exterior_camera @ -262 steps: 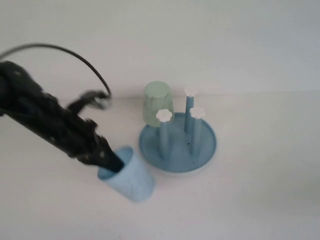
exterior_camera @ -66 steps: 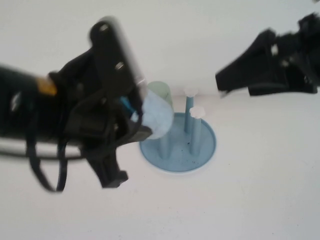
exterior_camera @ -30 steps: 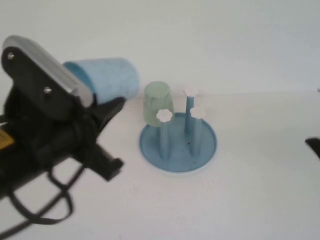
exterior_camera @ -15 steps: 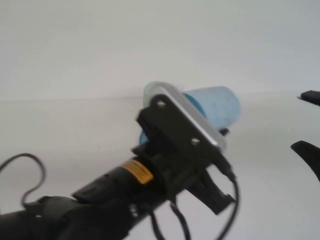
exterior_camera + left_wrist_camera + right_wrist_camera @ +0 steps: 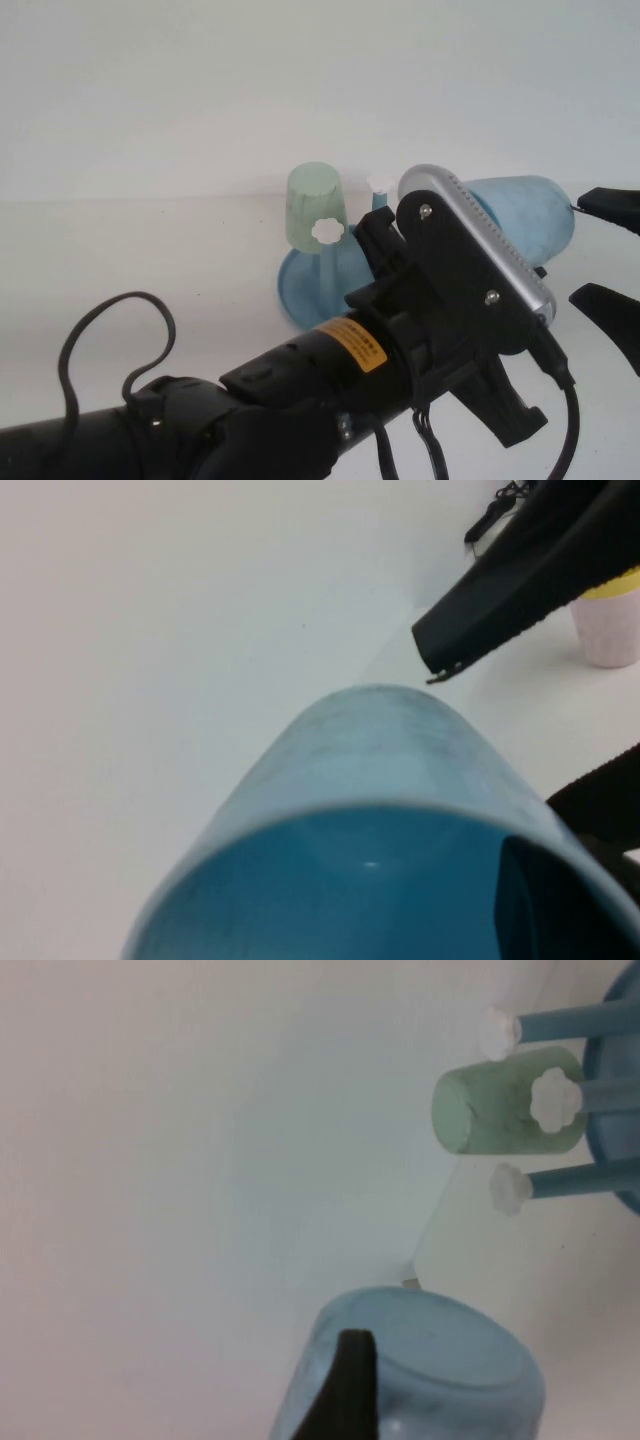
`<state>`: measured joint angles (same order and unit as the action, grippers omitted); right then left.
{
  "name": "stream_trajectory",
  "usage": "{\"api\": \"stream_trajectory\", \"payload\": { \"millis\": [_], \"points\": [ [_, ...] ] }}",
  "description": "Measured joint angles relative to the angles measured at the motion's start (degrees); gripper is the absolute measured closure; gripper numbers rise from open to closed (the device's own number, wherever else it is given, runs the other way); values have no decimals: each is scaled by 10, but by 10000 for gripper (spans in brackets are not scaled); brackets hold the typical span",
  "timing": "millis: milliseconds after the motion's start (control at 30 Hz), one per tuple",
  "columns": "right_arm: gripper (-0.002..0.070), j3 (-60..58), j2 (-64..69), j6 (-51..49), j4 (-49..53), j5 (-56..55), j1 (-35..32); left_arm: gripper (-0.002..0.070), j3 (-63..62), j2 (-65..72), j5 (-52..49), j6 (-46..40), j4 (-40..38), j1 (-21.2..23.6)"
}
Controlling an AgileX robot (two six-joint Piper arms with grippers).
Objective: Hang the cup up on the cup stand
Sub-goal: Adjust the cup with two arms
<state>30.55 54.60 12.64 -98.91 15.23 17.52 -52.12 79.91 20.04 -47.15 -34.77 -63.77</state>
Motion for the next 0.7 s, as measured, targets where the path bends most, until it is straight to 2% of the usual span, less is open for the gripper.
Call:
{"api": "stream_trajectory", "payload": {
  "millis": [700],
  "points": [
    [-8,15,0,-18,0,23,0,664,-10,7,-20,31,1,-5]
  ]
}}
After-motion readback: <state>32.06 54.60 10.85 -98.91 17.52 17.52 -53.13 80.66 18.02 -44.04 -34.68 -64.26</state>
